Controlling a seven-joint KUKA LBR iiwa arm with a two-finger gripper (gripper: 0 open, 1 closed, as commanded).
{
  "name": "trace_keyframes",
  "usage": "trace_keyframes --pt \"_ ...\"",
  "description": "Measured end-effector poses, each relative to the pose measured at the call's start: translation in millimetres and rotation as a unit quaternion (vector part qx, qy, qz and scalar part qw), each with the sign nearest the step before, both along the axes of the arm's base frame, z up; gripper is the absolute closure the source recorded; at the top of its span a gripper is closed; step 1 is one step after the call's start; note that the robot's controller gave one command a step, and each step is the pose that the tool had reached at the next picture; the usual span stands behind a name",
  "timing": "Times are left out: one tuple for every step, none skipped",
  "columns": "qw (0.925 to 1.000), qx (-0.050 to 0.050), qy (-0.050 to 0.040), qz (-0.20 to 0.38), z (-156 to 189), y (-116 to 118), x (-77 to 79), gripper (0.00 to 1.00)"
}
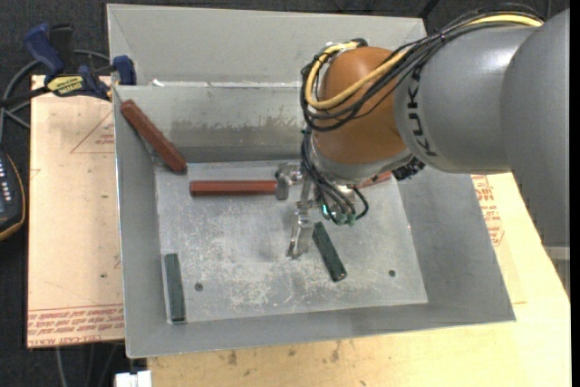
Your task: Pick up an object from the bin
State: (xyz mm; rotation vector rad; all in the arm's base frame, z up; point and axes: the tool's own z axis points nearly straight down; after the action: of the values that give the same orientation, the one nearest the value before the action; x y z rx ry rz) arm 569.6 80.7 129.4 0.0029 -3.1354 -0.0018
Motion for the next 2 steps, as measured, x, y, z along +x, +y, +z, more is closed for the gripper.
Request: trace_keyframes --pt "0.9977 0.001 -0.0053 0.068 -61.0 64.2 57.1 0.00" --pt "0.9978 0.001 -0.0052 0.066 -57.3 62.3 57.7 1.00"
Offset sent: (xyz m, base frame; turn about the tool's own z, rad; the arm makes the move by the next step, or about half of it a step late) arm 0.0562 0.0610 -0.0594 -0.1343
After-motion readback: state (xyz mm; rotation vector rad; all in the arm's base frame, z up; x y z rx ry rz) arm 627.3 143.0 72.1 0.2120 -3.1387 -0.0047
